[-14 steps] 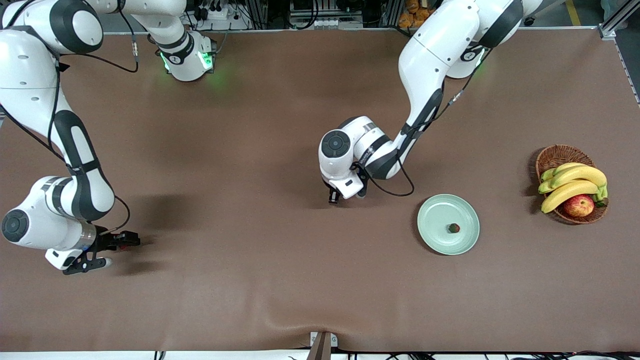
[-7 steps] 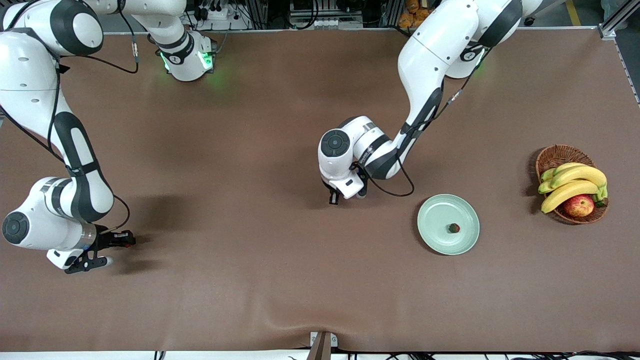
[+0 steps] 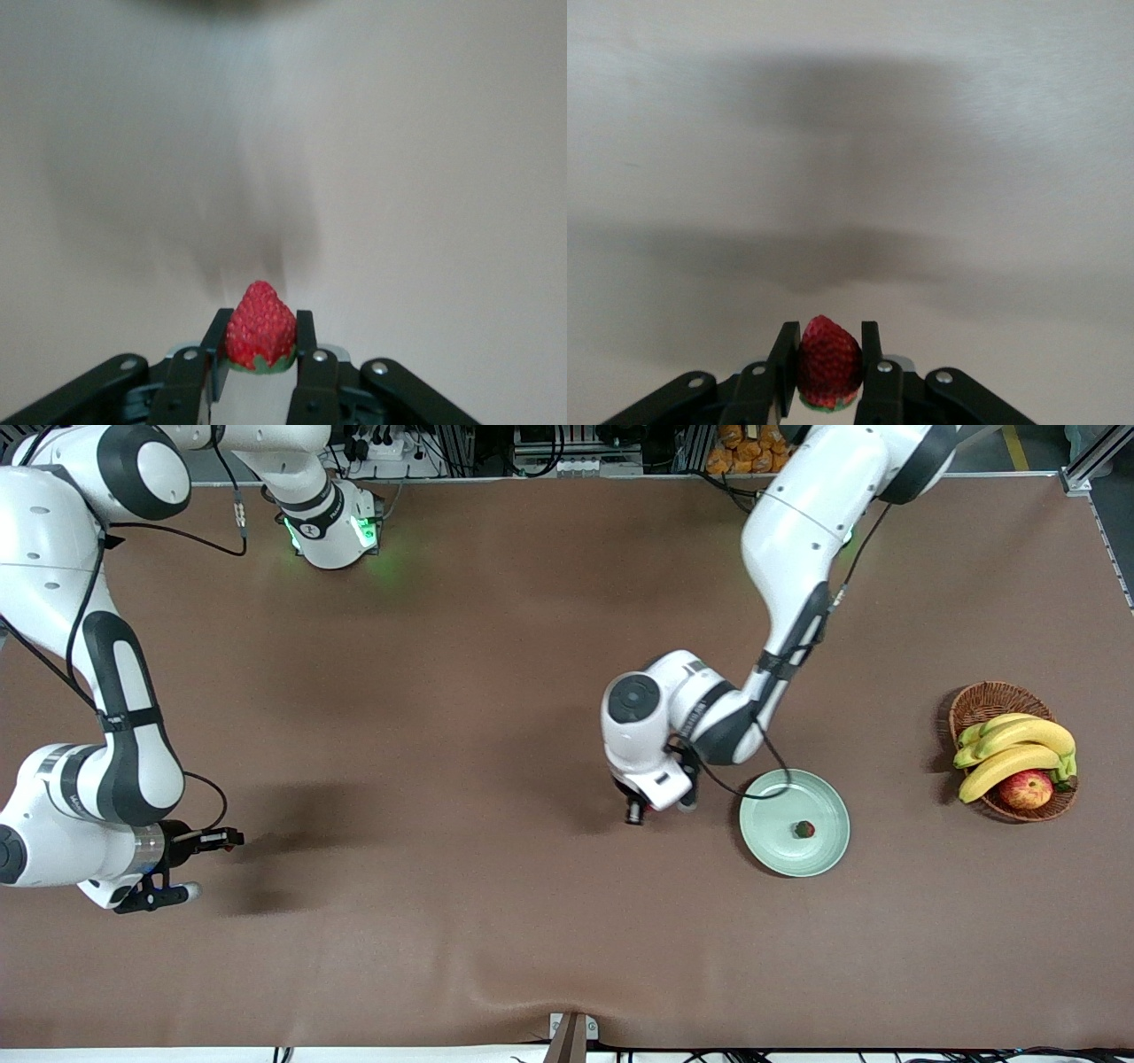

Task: Collect all strawberries into plate
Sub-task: 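Place the second strawberry on the plate while the right gripper lifts the third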

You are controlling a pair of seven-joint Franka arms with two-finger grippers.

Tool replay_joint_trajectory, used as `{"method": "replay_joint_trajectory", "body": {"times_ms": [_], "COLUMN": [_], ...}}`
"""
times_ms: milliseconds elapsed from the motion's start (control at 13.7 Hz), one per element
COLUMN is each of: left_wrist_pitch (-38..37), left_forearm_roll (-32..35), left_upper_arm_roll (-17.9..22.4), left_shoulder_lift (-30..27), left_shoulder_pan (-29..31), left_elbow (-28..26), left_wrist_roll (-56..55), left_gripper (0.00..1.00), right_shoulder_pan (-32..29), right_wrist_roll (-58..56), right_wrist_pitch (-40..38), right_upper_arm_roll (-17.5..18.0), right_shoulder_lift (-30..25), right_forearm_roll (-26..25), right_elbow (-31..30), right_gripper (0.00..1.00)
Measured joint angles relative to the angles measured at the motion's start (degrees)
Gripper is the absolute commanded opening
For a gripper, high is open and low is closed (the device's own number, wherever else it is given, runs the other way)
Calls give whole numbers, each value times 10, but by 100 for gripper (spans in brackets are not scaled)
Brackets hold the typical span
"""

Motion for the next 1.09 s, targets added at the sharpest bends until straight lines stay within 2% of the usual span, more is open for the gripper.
{"method": "replay_joint_trajectory", "body": {"times_ms": [219, 364, 656, 874, 947, 1020, 1093], "left_wrist_pitch": [-8, -9, -13, -13, -13, -13, -13], "left_forearm_roll": [0, 0, 0, 0, 0, 0, 0], "left_upper_arm_roll": [-3, -12, -88, -148, -160, -167, -169], "left_shoulder_lift": [-23, -48, -80, -81, -81, -80, -80], "left_shoulder_pan": [78, 121, 224, 316, 335, 343, 344], "left_elbow": [-15, -46, -116, -152, -161, -166, -168], "left_wrist_roll": [118, 196, 334, 424, 436, 440, 440], "left_gripper": [0, 0, 0, 0, 32, 96, 100], "right_shoulder_pan": [21, 22, 21, 24, 31, 46, 68], "right_wrist_roll": [134, 246, 478, 625, 676, 725, 764], "right_wrist_pitch": [-60, -87, -115, -124, -124, -124, -118], "right_upper_arm_roll": [36, 80, 194, 263, 281, 290, 293], "right_shoulder_lift": [-9, -14, -28, -41, -42, -42, -42], "right_forearm_roll": [36, 47, 52, 52, 52, 52, 51], "right_elbow": [16, 24, 29, 30, 30, 29, 27], "right_gripper": [0, 0, 0, 0, 0, 0, 0]}}
